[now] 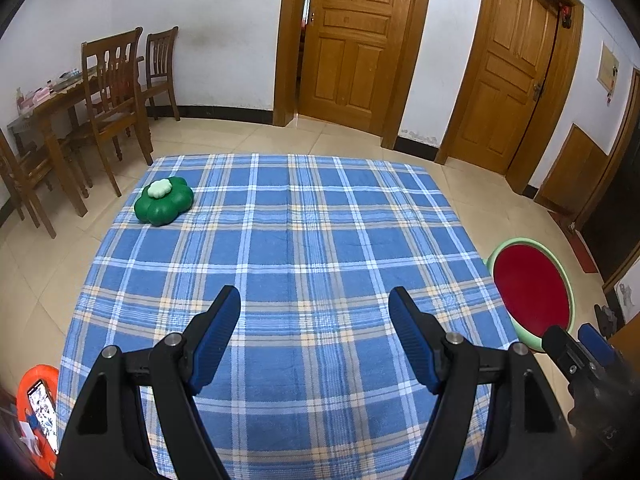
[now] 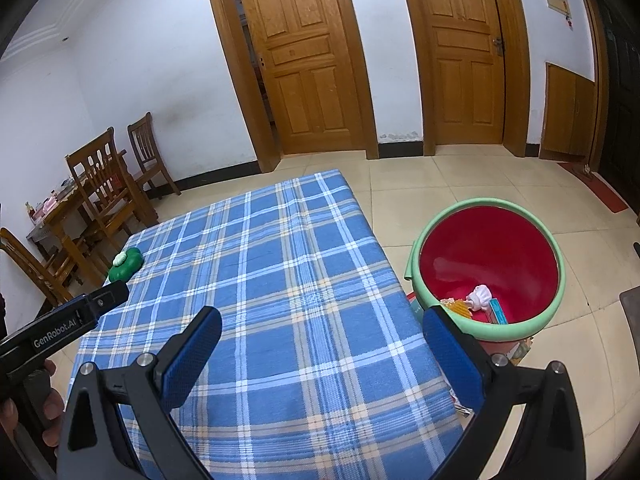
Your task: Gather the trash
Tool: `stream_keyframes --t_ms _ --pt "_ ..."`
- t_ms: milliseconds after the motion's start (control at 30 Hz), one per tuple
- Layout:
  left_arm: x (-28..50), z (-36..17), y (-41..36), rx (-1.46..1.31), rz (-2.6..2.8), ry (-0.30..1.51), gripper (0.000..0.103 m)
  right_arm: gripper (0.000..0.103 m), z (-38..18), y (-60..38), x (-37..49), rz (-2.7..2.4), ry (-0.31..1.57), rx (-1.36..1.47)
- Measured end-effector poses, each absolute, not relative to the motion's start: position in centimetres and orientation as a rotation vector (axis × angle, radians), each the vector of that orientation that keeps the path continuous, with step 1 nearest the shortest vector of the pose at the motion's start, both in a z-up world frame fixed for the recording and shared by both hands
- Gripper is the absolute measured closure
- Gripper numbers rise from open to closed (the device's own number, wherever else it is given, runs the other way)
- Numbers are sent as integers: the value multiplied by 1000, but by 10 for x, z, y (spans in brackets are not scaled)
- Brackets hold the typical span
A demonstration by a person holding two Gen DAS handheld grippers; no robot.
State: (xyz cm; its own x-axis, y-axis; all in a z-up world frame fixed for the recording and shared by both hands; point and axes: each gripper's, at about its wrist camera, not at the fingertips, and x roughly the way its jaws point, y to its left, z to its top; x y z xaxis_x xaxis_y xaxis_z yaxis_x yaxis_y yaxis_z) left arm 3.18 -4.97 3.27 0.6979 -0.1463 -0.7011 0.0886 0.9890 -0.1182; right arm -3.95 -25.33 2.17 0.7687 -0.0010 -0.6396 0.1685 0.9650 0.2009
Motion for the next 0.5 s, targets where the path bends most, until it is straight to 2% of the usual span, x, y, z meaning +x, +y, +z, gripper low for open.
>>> stream_keyframes --t_ms 500 --pt "31 34 -49 -80 -131 788 27 1 22 -253 -40 -93 690 254"
